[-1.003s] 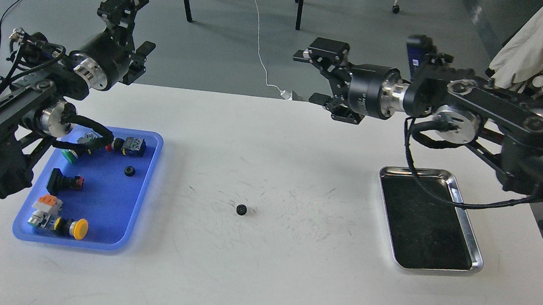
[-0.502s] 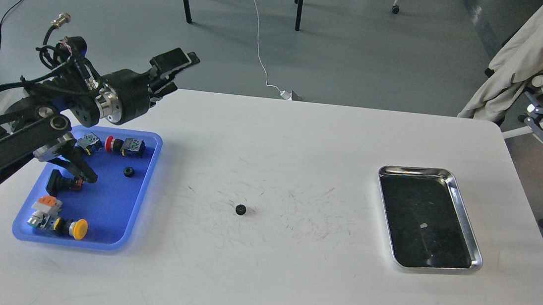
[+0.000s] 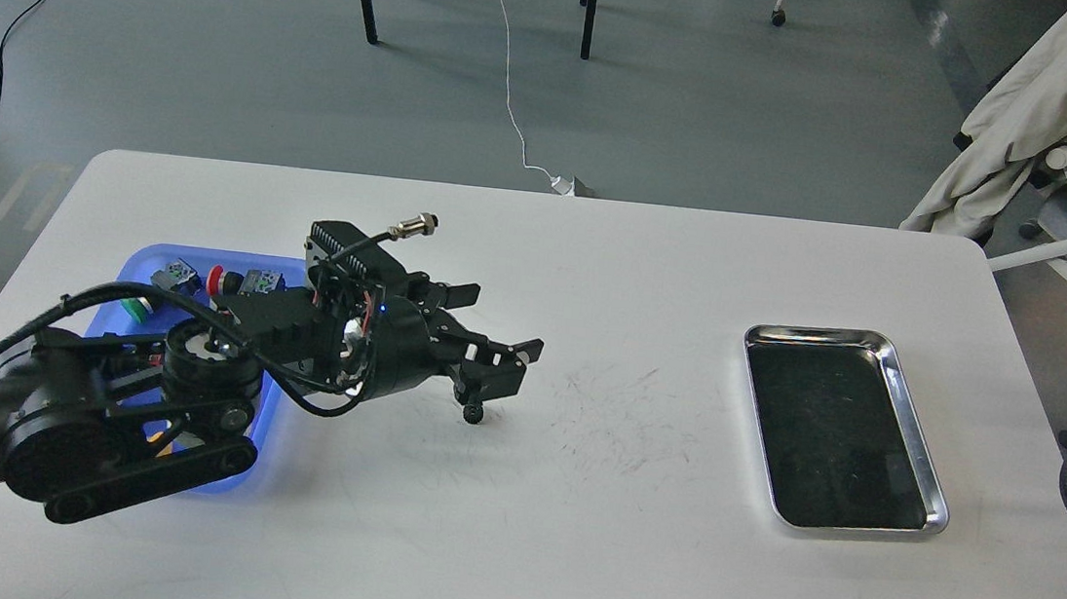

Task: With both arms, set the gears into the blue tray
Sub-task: 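Reach the left gripper to the black part and grasp it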

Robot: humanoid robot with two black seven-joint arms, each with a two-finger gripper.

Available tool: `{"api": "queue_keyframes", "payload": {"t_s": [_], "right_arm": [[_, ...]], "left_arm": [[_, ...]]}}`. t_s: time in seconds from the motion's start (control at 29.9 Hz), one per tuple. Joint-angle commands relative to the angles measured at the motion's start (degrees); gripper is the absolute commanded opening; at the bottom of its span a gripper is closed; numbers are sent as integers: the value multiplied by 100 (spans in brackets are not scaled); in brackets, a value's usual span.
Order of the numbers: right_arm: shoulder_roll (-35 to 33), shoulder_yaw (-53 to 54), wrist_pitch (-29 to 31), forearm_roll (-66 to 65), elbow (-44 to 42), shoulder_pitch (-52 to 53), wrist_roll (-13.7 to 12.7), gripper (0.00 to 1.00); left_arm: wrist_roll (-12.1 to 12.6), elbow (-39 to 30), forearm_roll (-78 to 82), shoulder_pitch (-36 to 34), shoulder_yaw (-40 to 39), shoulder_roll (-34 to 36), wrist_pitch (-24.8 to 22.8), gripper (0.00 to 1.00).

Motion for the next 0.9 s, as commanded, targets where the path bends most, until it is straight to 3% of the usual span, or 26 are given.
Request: {"api": "queue_keyframes", "payload": {"t_s": [0.0, 0.47, 0.74, 0.87], "right_arm": [[16, 27, 0, 1, -31, 12, 3, 98], [-63, 1, 0, -16, -58, 38, 3, 98], [-55, 1, 0, -139, -181, 65, 3, 98], [-54, 1, 0, -139, -181, 65, 3, 98]], "left_arm": [[2, 221, 566, 183, 109, -131, 1, 98], [-112, 1417, 1121, 860, 153, -649, 642, 92], [-121, 1452, 1147, 887, 161, -712, 642, 64], [-121, 1452, 1164, 975, 161, -668, 642, 42]]}}
